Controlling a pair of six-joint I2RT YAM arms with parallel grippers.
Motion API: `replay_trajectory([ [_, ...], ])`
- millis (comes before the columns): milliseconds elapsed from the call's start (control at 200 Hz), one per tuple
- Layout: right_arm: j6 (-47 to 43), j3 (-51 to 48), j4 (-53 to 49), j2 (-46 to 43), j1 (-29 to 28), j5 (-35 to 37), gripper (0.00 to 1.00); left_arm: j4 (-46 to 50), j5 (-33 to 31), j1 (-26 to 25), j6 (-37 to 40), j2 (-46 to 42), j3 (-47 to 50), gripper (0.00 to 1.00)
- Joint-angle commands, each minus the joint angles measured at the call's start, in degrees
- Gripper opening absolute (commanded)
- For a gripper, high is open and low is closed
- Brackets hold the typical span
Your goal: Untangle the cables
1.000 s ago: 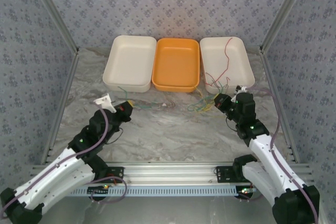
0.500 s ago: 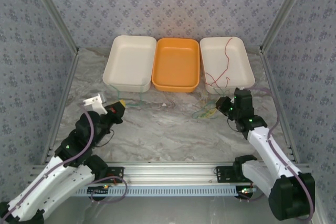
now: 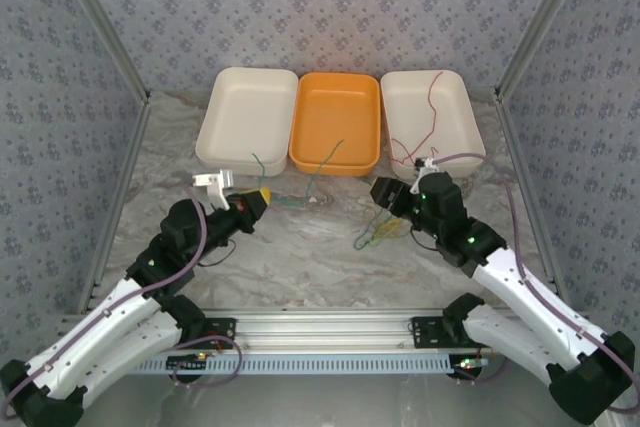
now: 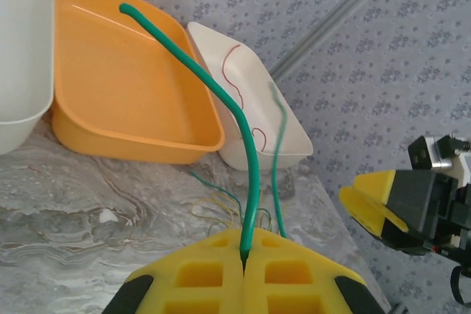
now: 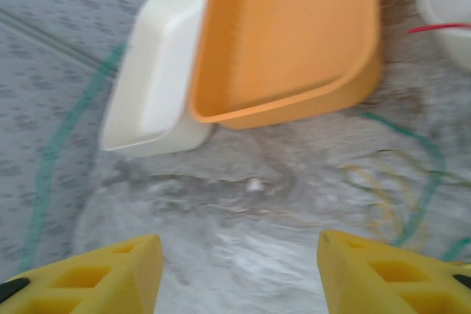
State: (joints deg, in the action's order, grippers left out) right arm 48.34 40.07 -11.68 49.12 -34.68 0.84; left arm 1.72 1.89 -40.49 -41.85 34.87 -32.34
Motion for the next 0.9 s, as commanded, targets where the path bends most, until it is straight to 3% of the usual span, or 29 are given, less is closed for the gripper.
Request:
replay_trajectory([
  [0, 7.03, -1.25, 11.8, 4.71, -3.2, -0.76, 0.62, -5.58, 3.2, 0.34, -0.2, 0.2, 0.83, 0.0],
  [205, 12.54, 2.58, 22.47, 14.54, -9.6, 0.13, 0.65, -7.48, 3.65, 0.4, -1.47, -0.06, 2.65, 0.0],
  [540, 18.79, 6.05, 30.37, 25.41, -10.75, -0.31, 0.61, -10.31, 4.18, 0.31, -3.63, -1.06, 5.51, 0.0],
  [695, 19.91, 6.69, 29.67, 27.69, -10.23, -0.05, 0.29, -11.52, 3.44, 0.32, -4.83, -2.63, 6.97, 0.0],
  [809, 20.39, 5.48, 31.36, 27.02, -9.54, 2.24, 0.0, -12.1, 2.47, 0.28, -6.56, -3.91, 8.04, 0.0],
  [894, 21.43, 2.62, 34.47, 25.32, -9.93, 5.93, 0.0, -14.3, -1.91, 0.32, -11.37, -5.81, 11.11, 0.0],
])
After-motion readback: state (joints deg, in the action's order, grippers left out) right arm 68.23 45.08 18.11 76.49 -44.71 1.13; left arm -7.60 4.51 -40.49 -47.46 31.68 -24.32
